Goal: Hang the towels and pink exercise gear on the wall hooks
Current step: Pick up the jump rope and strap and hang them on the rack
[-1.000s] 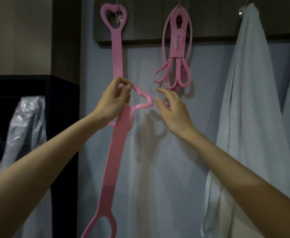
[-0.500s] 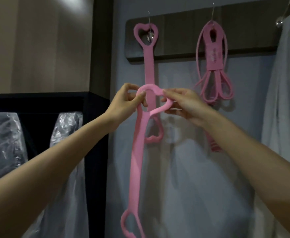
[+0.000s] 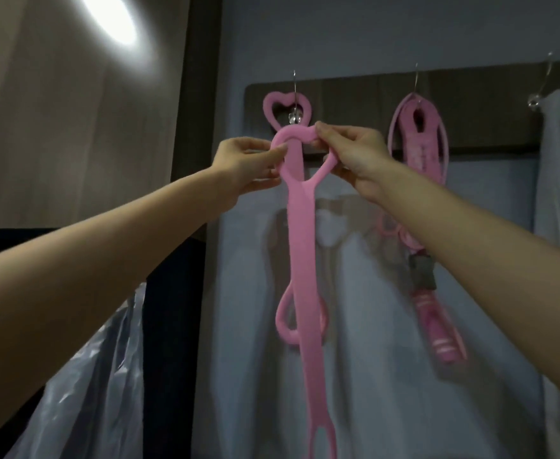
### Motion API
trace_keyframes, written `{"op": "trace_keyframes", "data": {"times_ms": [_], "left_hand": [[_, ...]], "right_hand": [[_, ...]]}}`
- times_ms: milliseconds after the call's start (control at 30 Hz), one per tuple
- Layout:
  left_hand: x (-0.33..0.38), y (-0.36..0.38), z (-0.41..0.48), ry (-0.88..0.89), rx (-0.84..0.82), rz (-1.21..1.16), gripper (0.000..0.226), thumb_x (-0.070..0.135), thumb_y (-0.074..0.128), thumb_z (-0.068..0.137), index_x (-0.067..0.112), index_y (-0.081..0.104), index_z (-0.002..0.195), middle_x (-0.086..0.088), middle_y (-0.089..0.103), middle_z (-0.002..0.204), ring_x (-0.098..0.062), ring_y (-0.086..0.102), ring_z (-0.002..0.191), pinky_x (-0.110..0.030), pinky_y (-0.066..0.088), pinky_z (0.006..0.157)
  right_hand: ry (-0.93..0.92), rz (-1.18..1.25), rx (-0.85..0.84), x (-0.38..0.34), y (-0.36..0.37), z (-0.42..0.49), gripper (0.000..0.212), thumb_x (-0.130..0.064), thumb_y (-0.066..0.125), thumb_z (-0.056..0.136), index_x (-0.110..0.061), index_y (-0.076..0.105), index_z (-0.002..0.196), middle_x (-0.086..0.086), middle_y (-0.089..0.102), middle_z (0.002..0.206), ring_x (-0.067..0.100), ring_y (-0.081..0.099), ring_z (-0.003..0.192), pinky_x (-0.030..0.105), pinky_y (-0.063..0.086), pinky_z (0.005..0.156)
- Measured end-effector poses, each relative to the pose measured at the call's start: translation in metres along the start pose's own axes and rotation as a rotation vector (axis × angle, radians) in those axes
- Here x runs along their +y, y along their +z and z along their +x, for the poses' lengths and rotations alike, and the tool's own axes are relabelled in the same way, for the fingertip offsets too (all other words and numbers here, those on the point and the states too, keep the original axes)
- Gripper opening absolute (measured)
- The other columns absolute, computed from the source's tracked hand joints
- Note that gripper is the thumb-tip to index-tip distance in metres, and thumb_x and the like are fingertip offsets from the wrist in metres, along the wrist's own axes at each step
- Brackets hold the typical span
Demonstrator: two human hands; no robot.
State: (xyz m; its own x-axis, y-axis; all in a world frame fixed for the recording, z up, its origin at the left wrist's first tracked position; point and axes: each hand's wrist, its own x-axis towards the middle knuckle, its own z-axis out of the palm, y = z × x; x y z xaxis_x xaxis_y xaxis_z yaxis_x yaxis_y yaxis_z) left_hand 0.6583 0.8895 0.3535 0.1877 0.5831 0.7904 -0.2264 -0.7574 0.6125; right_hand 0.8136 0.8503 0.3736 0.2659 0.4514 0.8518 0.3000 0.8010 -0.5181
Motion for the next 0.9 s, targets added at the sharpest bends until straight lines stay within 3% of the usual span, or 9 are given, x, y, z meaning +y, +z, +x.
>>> {"op": "trace_keyframes", "data": {"times_ms": [100, 267, 367, 433, 533, 633, 700, 900], "left_hand": [[0.001, 0.005, 0.022, -0.028, 0.026, -0.03, 0.021, 0.018, 0.069, 0.082, 0.008, 0.064, 0.1, -0.005, 0.069, 0.078, -0.008, 0.069, 0.057, -0.02, 0.055, 0.053], [0.002, 0.016, 0.056, 0.036, 0.07, -0.093, 0.018, 0.017, 0.069, 0.082, 0.011, 0.062, 0.097, -0.007, 0.069, 0.087, -0.011, 0.07, 0.064, -0.021, 0.056, 0.055], [0.004, 0.02, 0.074, 0.071, 0.103, -0.12, 0.021, 0.018, 0.068, 0.083, 0.009, 0.063, 0.102, -0.006, 0.069, 0.089, -0.011, 0.069, 0.067, -0.02, 0.056, 0.053], [0.005, 0.024, 0.085, 0.076, 0.14, -0.147, 0.02, 0.018, 0.069, 0.082, 0.009, 0.064, 0.099, -0.006, 0.069, 0.088, -0.012, 0.068, 0.067, -0.02, 0.056, 0.052], [0.004, 0.027, 0.102, 0.098, 0.201, -0.194, 0.018, 0.017, 0.073, 0.08, 0.007, 0.066, 0.094, -0.005, 0.069, 0.083, -0.012, 0.067, 0.066, -0.021, 0.057, 0.053], [0.0, 0.024, 0.114, 0.109, 0.229, -0.201, 0.011, 0.015, 0.073, 0.079, 0.009, 0.065, 0.084, -0.005, 0.068, 0.079, -0.012, 0.068, 0.068, -0.023, 0.058, 0.058], [-0.003, 0.022, 0.118, 0.112, 0.229, -0.212, 0.011, 0.013, 0.073, 0.079, 0.009, 0.063, 0.08, -0.008, 0.069, 0.079, -0.015, 0.07, 0.071, -0.025, 0.059, 0.059], [-0.01, 0.023, 0.118, 0.095, 0.204, -0.14, 0.015, 0.013, 0.074, 0.078, 0.005, 0.062, 0.083, -0.011, 0.068, 0.085, -0.015, 0.07, 0.061, -0.02, 0.056, 0.051]], "right_hand": [[-0.054, -0.044, 0.034, 0.004, 0.001, 0.025, 0.018, -0.02, 0.065, 0.087, -0.008, 0.068, 0.101, -0.002, 0.068, 0.074, 0.001, 0.055, 0.051, 0.026, 0.055, 0.062], [-0.075, 0.058, -0.006, 0.006, -0.004, 0.058, 0.011, -0.01, 0.063, 0.087, -0.003, 0.069, 0.093, -0.004, 0.066, 0.062, 0.004, 0.055, 0.056, 0.02, 0.05, 0.056], [-0.119, 0.098, -0.057, 0.005, -0.006, 0.073, 0.011, -0.005, 0.058, 0.089, -0.009, 0.067, 0.084, 0.002, 0.064, 0.074, 0.009, 0.057, 0.063, 0.023, 0.052, 0.059], [-0.162, 0.071, -0.034, 0.006, -0.006, 0.085, 0.007, -0.008, 0.06, 0.089, -0.007, 0.065, 0.093, 0.005, 0.067, 0.085, 0.01, 0.06, 0.065, 0.025, 0.055, 0.062], [-0.236, -0.025, 0.064, 0.01, -0.001, 0.101, 0.023, -0.014, 0.063, 0.088, 0.0, 0.062, 0.106, 0.01, 0.07, 0.096, 0.013, 0.065, 0.074, 0.033, 0.058, 0.073], [-0.273, -0.045, 0.103, 0.011, 0.005, 0.112, 0.009, -0.014, 0.067, 0.086, -0.007, 0.061, 0.086, 0.003, 0.065, 0.078, 0.011, 0.063, 0.068, 0.031, 0.06, 0.072], [-0.281, -0.067, 0.146, 0.014, 0.005, 0.119, 0.014, -0.015, 0.073, 0.08, -0.012, 0.061, 0.074, 0.003, 0.065, 0.075, 0.014, 0.066, 0.07, 0.035, 0.06, 0.071], [-0.283, -0.203, 0.233, 0.024, 0.0, 0.125, 0.014, -0.016, 0.08, 0.073, -0.013, 0.066, 0.073, 0.008, 0.069, 0.082, 0.016, 0.069, 0.071, 0.035, 0.061, 0.067]]}}
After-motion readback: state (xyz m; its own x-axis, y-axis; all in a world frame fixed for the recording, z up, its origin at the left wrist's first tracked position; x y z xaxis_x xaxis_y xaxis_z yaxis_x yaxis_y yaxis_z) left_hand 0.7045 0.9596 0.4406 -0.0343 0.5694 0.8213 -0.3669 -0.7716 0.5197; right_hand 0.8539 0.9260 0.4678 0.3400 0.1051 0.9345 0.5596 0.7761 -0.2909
